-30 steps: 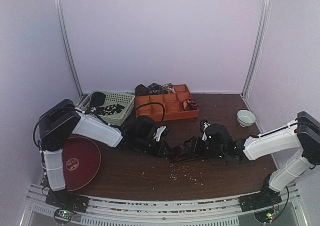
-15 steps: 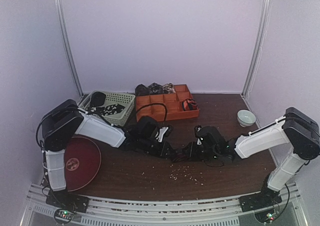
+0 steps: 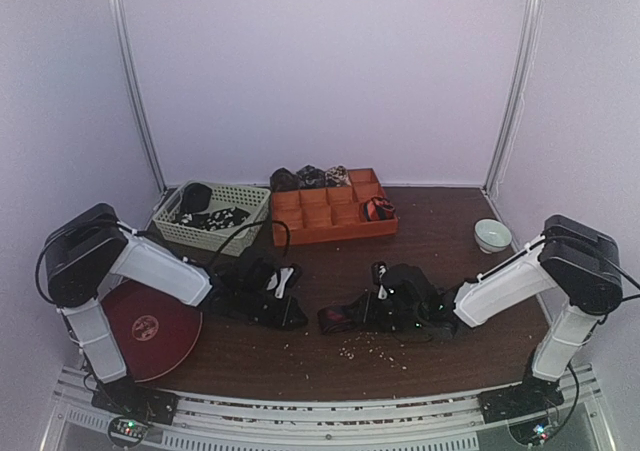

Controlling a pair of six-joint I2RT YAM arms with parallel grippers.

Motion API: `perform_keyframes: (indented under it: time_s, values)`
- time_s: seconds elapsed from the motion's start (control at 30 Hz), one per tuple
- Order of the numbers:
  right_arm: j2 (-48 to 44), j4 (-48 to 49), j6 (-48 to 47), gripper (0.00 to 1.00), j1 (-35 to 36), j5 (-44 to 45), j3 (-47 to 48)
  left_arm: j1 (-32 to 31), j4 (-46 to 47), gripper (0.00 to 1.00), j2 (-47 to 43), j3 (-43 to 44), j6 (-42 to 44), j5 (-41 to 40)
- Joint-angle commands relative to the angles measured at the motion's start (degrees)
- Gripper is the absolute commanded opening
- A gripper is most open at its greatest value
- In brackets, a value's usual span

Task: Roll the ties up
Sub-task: Roll the tie at the center of the board.

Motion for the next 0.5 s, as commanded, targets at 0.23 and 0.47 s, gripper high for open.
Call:
perform_keyframes:
  time_s: [0.23,0.47]
  values:
    - [-0.37,-0.16,0.23,0.21,0.88,1.08,-1.38,-2.66,10.22,0.03,2.4,-0.7,-3.77,4.94]
    - [-0.3,0.04,-0.27,0.21,0.91,0.83,-2.02,-3.07,12.93,0.03,3.08,-0.74,-5.54,5.6]
